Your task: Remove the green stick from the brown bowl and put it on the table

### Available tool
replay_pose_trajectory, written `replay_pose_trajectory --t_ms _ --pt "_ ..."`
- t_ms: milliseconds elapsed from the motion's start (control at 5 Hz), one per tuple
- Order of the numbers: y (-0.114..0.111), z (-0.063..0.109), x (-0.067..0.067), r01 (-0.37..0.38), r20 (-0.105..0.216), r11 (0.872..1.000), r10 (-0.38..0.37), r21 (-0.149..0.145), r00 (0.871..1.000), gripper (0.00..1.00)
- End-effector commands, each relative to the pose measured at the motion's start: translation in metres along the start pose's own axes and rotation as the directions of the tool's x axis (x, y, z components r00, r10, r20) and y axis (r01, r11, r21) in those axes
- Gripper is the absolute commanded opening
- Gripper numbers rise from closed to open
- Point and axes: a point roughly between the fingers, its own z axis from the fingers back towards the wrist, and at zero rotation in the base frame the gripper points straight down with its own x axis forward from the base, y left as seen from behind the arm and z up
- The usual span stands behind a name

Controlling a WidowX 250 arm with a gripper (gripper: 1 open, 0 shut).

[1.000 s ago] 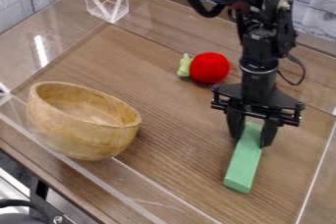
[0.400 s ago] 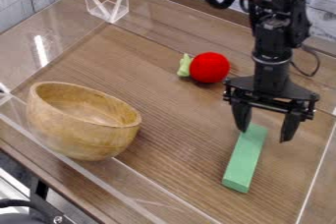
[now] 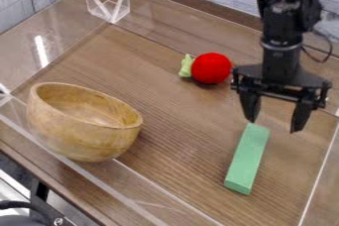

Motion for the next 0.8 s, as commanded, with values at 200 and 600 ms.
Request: replay_pose_trajectory --t_ms 200,600 --pt "0.006 0.07 0.023 -0.125 0.167 0.989 0.136 -0.075 0.976 1.0" --pt "0.019 0.121 0.016 -0.049 0.251 0.991 0.079 -0.123 0.965 1.0"
